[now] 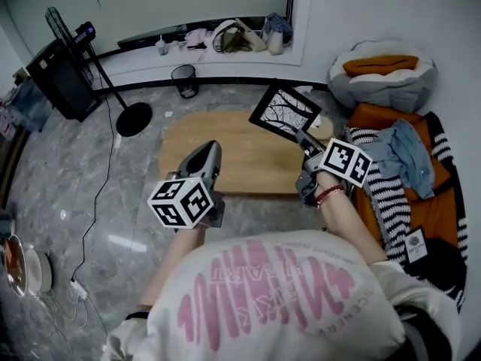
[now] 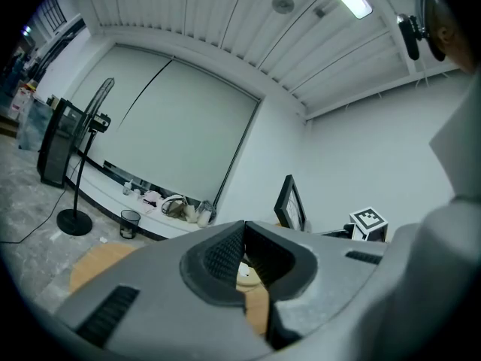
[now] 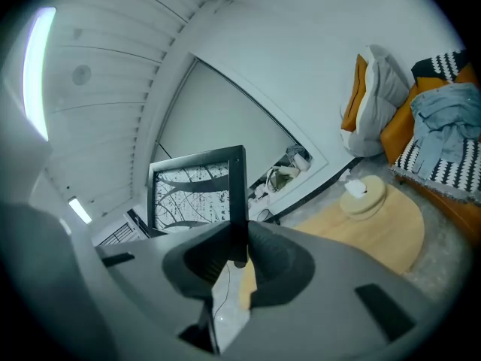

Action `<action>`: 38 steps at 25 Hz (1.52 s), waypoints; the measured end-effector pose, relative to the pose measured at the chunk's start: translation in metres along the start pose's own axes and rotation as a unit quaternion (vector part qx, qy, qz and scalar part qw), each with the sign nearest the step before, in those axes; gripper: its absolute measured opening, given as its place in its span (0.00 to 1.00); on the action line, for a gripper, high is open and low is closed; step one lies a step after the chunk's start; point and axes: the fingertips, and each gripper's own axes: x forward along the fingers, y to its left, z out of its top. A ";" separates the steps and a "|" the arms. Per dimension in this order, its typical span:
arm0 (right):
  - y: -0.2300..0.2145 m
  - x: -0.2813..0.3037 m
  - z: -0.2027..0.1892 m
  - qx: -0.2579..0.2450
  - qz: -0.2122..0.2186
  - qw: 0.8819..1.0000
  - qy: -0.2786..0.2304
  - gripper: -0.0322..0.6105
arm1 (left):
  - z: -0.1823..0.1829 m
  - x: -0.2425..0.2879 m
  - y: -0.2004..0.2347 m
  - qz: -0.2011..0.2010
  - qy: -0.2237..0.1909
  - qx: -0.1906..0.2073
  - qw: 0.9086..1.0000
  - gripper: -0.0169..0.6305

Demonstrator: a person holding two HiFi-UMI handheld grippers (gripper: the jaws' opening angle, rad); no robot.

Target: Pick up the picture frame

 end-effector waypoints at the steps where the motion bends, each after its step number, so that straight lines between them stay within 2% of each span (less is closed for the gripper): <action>1: 0.006 -0.003 0.003 -0.001 0.007 1.000 -0.004 0.16 | 0.001 -0.003 -0.004 -0.002 -0.002 0.003 1.000 0.03; 4: 0.019 -0.009 0.010 0.004 0.024 1.000 -0.016 0.16 | 0.006 -0.010 -0.010 -0.004 -0.013 0.002 1.000 0.03; 10: 0.028 -0.029 0.017 0.056 0.062 0.996 -0.024 0.17 | 0.004 -0.017 -0.027 0.004 -0.019 -0.003 1.000 0.03; 20: 0.042 -0.044 0.020 0.037 0.061 0.997 -0.009 0.17 | 0.005 -0.017 -0.040 0.003 -0.008 -0.015 1.000 0.03; 29: -0.001 -0.087 0.021 0.021 0.065 0.998 0.016 0.17 | -0.043 -0.008 -0.091 0.016 -0.003 -0.034 0.999 0.03; 38: -0.028 -0.109 0.015 0.016 0.064 0.997 0.042 0.17 | -0.071 0.001 -0.127 0.015 0.015 -0.040 0.999 0.03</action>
